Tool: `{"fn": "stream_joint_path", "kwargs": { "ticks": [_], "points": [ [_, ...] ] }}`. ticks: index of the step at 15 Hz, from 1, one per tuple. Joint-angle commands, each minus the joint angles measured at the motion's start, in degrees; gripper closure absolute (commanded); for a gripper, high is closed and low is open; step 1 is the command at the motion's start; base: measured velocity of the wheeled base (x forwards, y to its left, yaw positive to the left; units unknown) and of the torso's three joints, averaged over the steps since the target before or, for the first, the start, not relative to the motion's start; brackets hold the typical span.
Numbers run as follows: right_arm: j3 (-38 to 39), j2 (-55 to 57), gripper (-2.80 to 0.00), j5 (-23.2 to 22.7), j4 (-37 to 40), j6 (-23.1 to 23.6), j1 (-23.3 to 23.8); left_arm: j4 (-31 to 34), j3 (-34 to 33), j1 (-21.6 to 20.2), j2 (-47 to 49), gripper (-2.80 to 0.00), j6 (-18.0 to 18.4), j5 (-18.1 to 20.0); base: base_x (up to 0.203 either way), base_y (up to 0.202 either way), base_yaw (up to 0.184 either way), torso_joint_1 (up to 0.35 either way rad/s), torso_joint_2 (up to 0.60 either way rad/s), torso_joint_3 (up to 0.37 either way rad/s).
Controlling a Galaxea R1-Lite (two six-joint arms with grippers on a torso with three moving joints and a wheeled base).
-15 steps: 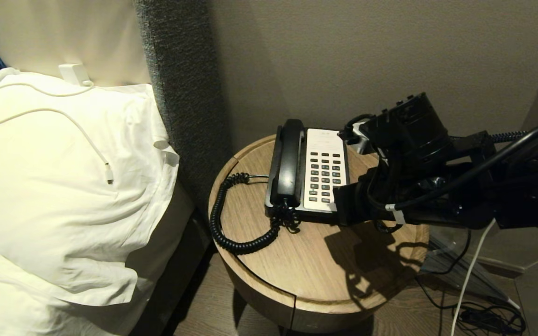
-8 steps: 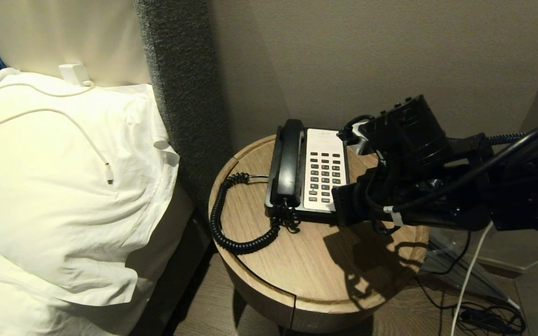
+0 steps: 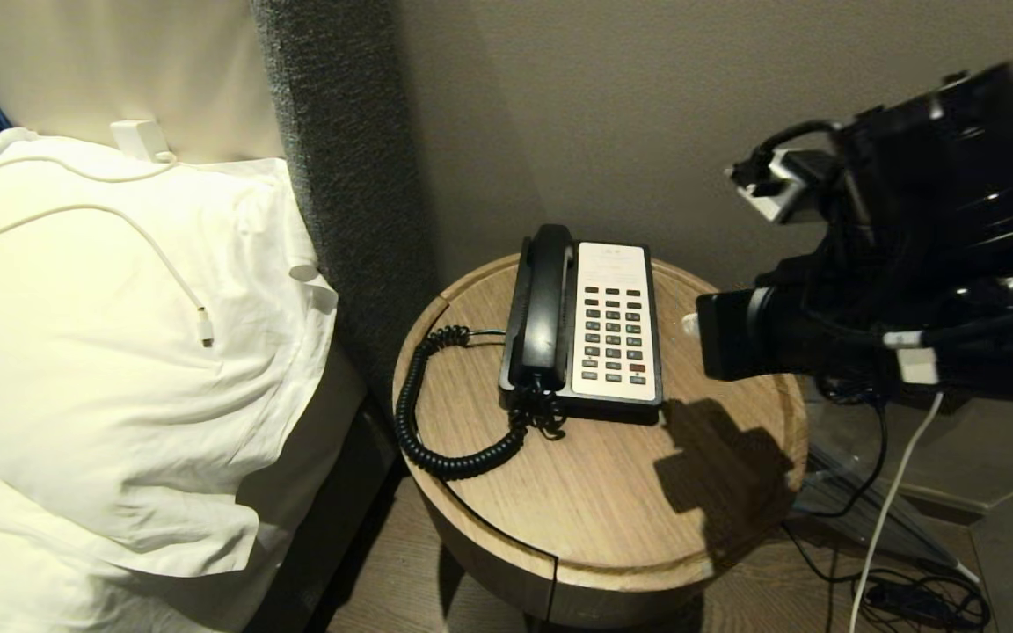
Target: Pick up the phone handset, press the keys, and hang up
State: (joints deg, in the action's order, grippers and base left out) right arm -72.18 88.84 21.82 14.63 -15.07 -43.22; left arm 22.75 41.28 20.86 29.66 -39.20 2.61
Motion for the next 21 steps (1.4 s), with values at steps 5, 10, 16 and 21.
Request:
{"fn": "stream_joint_path", "kwargs": {
  "ticks": [5,10,16,21],
  "points": [
    [6.71,-20.04,0.00,2.57,2.35,-2.42,0.02,7.59,-3.15,-12.95,-8.98,0.00,0.75,0.16,0.000,0.000,0.000,0.000,0.00,0.000],
    [14.72,-32.80,0.00,9.08,4.95,-3.09,-0.02,14.58,-4.61,-15.76,-13.49,0.00,1.09,-0.87,0.000,0.000,0.000,0.000,0.00,0.000],
    [22.43,-39.61,0.00,10.08,6.04,-4.78,0.14,14.54,-4.76,-23.92,-14.06,0.00,1.48,2.64,0.000,0.000,0.000,0.000,0.00,0.000],
    [28.10,-44.13,0.00,10.27,6.22,-5.47,0.23,13.10,-10.26,-19.60,-15.32,0.00,3.95,5.79,0.000,0.000,0.000,0.000,0.00,0.000]
  ]
}}
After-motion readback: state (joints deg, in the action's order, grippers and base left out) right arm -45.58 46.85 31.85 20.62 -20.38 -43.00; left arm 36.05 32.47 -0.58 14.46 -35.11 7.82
